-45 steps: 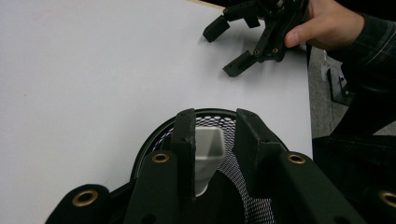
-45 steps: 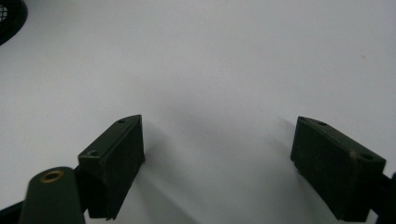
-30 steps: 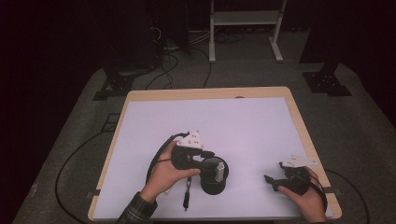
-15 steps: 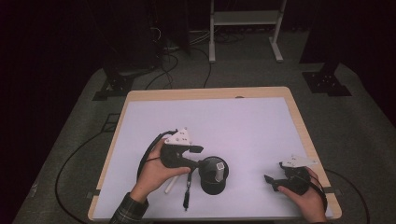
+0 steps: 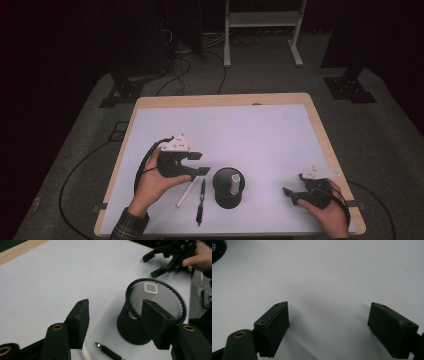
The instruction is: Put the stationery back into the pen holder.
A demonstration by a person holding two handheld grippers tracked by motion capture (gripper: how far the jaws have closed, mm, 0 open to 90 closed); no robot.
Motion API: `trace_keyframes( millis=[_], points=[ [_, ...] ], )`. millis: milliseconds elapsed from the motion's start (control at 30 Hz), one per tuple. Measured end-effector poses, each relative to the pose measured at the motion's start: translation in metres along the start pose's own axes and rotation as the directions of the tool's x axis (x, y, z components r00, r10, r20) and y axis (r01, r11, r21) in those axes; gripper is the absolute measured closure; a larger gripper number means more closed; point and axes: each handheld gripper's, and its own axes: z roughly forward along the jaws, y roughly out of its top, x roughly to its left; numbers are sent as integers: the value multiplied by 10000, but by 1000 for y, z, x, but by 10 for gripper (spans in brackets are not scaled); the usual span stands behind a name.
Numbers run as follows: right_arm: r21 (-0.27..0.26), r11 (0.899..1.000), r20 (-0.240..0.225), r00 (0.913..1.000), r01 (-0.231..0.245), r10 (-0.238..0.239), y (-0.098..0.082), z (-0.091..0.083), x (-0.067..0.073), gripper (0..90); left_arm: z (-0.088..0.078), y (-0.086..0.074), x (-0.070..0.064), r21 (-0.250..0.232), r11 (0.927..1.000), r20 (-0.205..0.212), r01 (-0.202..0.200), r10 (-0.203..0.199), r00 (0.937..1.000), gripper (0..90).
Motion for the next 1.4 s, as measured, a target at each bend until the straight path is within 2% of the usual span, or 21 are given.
trace_keyframes(
  millis=[333, 400, 733, 867, 1000, 1267, 1300, 1400],
  points=[
    [4, 10000, -2, 10000, -12, 12, 0, 0, 0, 163, 6, -15, 15, 688, 9975, -814, 168, -112, 9966, 412],
    [5, 10000, -5, 10000, -14, 14, 0, 0, 0, 163, 9, -18, 18, 745, 9967, -923, 308, -238, 9954, 419],
    [3, 10000, -1, 10000, -5, 5, 0, 0, 0, 163, 26, -31, 26, 1284, 9899, -1217, 597, -440, 9916, 436],
    [5, 10000, -3, 10000, -7, 7, 0, 0, 0, 163, 33, -36, 27, 1679, 9842, -1366, 553, -323, 9901, 436],
    [1, 10000, -4, 10000, -7, 7, 0, 0, 0, 163, 39, -39, 27, 1841, 9808, -1559, 641, -353, 9871, 439],
    [-2, 10000, -3, 10000, -20, 20, 0, 0, 0, 163, 51, -47, 28, 2160, 9735, -1525, 750, -422, 9874, 438],
    [-1, 10000, -4, 10000, -20, 20, 0, 0, 0, 163, 53, -48, 29, 2332, 9699, -1546, 702, -343, 9874, 438],
    [-2, 10000, -4, 10000, -18, 18, 0, 0, 0, 163, 57, -49, 29, 2461, 9668, -1585, 687, -298, 9869, 437]
  ],
)
